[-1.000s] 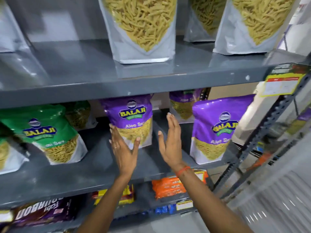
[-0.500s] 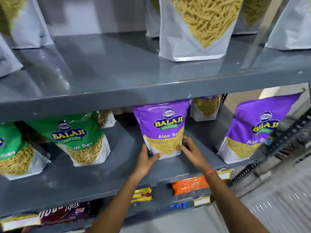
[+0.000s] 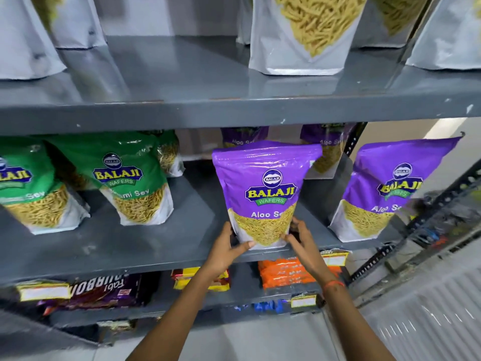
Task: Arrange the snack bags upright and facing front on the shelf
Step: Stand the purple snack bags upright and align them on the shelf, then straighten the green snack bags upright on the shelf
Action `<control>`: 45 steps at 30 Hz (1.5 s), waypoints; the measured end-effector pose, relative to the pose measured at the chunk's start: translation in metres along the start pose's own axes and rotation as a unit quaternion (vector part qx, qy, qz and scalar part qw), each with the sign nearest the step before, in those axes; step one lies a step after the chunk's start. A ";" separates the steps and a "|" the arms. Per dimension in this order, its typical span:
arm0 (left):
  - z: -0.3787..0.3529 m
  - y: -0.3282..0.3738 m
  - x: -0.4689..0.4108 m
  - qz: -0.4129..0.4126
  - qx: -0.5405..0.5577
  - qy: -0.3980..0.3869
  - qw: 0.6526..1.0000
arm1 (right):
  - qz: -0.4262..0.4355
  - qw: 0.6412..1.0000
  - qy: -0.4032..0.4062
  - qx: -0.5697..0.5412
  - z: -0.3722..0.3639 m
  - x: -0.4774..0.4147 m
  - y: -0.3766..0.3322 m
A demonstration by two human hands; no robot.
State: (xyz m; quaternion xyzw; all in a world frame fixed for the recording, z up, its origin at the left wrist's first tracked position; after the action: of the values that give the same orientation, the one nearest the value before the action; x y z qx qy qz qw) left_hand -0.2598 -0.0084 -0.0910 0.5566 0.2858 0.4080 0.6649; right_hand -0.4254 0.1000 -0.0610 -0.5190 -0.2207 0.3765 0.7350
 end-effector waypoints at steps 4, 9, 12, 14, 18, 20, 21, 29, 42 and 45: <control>-0.001 0.003 0.002 0.017 -0.006 -0.010 1.000 | -0.002 1.000 -0.020 -0.005 -0.002 0.006 -0.005; -0.002 0.008 0.004 0.017 -0.012 -0.018 1.000 | -0.009 1.000 -0.012 -0.001 0.000 0.006 -0.006; -0.003 0.013 0.011 0.004 -0.022 -0.015 1.000 | 0.005 0.998 0.068 -0.002 0.012 0.008 -0.013; 0.006 0.029 0.018 -0.041 -0.040 0.026 0.998 | 0.082 0.977 0.196 0.024 0.029 0.024 -0.042; 0.061 0.086 0.039 -0.210 -0.096 0.166 0.959 | 0.254 0.911 0.323 0.015 0.000 0.069 -0.126; 0.100 0.109 0.051 -0.280 -0.108 0.229 0.926 | 0.297 0.907 0.300 0.002 -0.044 0.074 -0.160; 0.122 0.114 0.055 -0.299 -0.111 0.261 0.911 | 0.307 0.908 0.285 -0.003 -0.068 0.073 -0.174; 0.289 0.033 0.006 -0.120 -0.064 0.335 0.932 | 0.053 0.998 -0.014 -0.005 -0.251 -0.015 -0.152; 0.290 -0.057 -0.014 0.055 -0.045 0.068 0.995 | -0.082 0.982 -0.150 -0.087 -0.281 0.004 -0.107; 0.279 -0.063 0.015 0.041 -0.056 0.079 0.994 | -0.071 0.986 -0.136 -0.071 -0.267 0.025 -0.094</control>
State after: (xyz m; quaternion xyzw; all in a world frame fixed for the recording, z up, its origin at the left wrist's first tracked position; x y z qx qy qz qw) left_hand -0.0053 -0.1400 -0.0906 0.4961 0.2908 0.4930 0.6530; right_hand -0.1882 -0.0565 -0.0723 -0.4965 -0.3811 0.3739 0.6844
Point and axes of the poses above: each hand's wrist, its own x-axis away from the middle knuckle, its own z-axis out of the back of the hand, y = z × x, the point moved 10 cm from there along -x, towards the middle knuckle, and after that the axes turned 10 degrees about y, right-handed, at the moved point
